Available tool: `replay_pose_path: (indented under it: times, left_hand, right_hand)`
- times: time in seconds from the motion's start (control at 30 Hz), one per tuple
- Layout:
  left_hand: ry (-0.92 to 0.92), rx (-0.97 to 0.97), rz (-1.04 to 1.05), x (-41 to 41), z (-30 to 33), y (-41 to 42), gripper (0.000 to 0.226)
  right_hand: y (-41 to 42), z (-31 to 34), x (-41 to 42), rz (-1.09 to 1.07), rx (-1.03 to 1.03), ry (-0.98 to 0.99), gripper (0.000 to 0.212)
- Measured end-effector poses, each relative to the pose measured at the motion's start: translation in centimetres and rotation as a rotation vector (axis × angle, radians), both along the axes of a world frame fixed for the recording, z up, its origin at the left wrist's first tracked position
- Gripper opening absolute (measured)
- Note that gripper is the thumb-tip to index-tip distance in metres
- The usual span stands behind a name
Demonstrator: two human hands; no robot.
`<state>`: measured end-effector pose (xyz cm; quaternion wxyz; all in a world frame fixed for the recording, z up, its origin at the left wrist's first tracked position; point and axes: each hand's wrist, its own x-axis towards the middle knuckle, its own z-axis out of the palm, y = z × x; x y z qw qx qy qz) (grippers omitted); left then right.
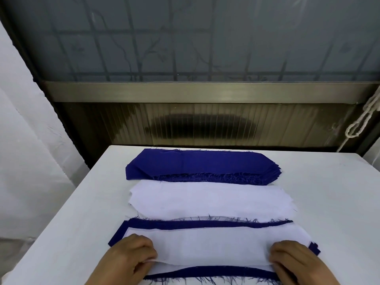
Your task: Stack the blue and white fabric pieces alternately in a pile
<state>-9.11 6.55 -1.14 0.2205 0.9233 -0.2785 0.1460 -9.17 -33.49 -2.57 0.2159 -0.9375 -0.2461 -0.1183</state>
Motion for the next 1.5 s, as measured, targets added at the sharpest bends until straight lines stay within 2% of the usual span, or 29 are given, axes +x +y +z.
replay_pose_path:
  times: [0.03, 0.07, 0.17, 0.3, 0.33, 0.43, 0.53, 0.7, 0.83, 0.97, 1.07, 1.17, 1.27, 1.37, 1.5]
  left_hand:
    - [0.002, 0.006, 0.021, 0.0, -0.1, 0.1, 0.014]
    - [0.034, 0.007, 0.049, -0.1, 0.1, 0.2, 0.013]
    - [0.029, 0.003, 0.084, 0.3, 0.1, -0.4, 0.021]
    - [-0.027, 0.017, 0.024, 1.6, -0.5, -3.0, 0.025]
    - [-0.027, 0.039, 0.016, 1.9, -0.8, -3.4, 0.027]
    - [-0.005, 0.060, 0.011, 2.3, -1.6, -2.9, 0.035]
    - [-0.061, 0.055, 0.077, 2.0, -2.1, -1.2, 0.056]
    - [-0.113, 0.030, 0.144, 2.2, -2.6, 1.2, 0.057]
    - [-0.148, -0.011, 0.193, 3.5, -2.6, 1.2, 0.054]
    - [-0.120, -0.019, 0.260, 6.0, -1.7, -0.8, 0.025]
    - [-0.199, -0.008, 0.316, 9.1, -0.6, -2.9, 0.009]
    - [-0.152, 0.024, 0.359, 12.9, 0.6, -4.9, 0.036]
    - [-0.023, 0.113, 0.356, 16.4, 1.1, -5.6, 0.048]
    - [0.014, 0.225, 0.317, 18.2, 0.4, -5.3, 0.045]
    - [-0.128, 0.265, 0.262, 18.1, 0.7, -4.8, 0.030]
  right_hand:
    - [0.0, -0.1, 0.1, -0.034, 0.010, -0.001, 0.061]
    - [0.1, 0.0, -0.4, -0.043, 0.013, -0.008, 0.058]
    - [0.6, 0.9, 0.0, -0.067, 0.074, -0.020, 0.039]
    - [2.6, 2.0, 1.3, -0.012, 0.010, -0.125, 0.008]
    - [3.0, 1.9, 1.6, -0.003, -0.004, -0.118, 0.007]
    - [2.7, 1.2, 2.0, -0.113, -0.024, -0.033, 0.026]
    - [0.8, 0.7, 2.3, -0.292, -0.009, -0.027, 0.030]
    - [-1.0, 0.9, 2.9, -0.432, -0.084, -0.049, 0.038]
    - [-0.9, 1.3, 4.0, -0.434, -0.151, -0.075, 0.037]
    - [0.5, 1.8, 6.6, -0.384, -0.033, -0.058, 0.024]
    - [2.1, 1.9, 10.0, -0.336, 0.003, -0.082, 0.021]
    - [3.3, 2.0, 14.0, -0.306, -0.002, -0.068, 0.033]
    - [3.5, 2.0, 17.3, -0.288, -0.045, -0.022, 0.043]
    - [3.0, 1.5, 19.0, -0.286, -0.135, 0.030, 0.044]
    - [2.3, 0.8, 19.5, -0.290, -0.210, -0.013, 0.038]
